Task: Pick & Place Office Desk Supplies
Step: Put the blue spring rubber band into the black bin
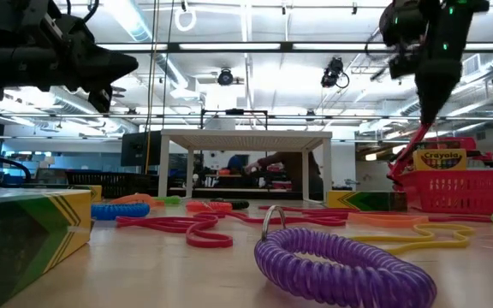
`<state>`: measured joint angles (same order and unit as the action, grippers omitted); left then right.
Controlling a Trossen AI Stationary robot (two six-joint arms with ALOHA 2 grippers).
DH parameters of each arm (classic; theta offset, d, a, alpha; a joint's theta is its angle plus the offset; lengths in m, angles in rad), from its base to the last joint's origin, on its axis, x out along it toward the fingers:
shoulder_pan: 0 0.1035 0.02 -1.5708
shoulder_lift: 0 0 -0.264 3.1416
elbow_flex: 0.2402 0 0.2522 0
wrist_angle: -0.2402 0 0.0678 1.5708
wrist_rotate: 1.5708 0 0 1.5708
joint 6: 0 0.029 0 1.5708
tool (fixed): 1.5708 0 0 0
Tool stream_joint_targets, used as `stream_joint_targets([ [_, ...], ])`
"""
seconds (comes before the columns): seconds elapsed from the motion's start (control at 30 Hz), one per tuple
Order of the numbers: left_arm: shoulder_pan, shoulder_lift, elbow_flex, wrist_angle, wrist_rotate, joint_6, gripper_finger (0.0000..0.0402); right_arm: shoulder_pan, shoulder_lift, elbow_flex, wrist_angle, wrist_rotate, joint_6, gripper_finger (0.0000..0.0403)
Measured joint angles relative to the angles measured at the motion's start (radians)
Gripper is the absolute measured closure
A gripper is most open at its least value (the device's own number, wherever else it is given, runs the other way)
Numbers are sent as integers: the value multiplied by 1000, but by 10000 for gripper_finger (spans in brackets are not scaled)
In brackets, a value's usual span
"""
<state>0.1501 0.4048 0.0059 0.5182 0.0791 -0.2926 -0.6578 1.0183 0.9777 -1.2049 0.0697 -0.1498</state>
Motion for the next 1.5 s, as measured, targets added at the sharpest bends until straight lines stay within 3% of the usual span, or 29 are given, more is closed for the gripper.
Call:
stream_joint_targets([
  [0.13,-1,5,1,4,4,-39,377,58,-48,83,30,17,68,266],
  [0.3,-26,40,1,18,-24,47,396,222,-135,26,184,-6,198,387],
  [0.43,-65,89,1,114,-105,68,396,429,-197,-88,435,111,301,381],
  [0.6,-80,158,19,167,-50,19,381,704,-208,-230,846,316,302,397],
  [0.73,-102,240,61,146,-40,48,384,817,-169,-342,1213,279,281,374],
  [0.83,-148,316,108,138,-45,118,396,873,-126,-359,1290,273,253,372],
  [0.97,-222,419,201,82,-98,166,395,957,-44,-362,1314,470,214,396],
  [1.03,-257,470,257,-4,-150,170,395,984,2,-369,1391,515,177,396],
  [1.17,-322,573,367,-165,-241,129,395,992,82,-385,1559,486,94,394],
  [1.3,-390,659,446,-265,-287,35,395,964,93,-385,1564,363,51,398],
  [1.5,-489,779,544,-475,-373,-189,390,966,92,-385,1540,295,66,397],
])
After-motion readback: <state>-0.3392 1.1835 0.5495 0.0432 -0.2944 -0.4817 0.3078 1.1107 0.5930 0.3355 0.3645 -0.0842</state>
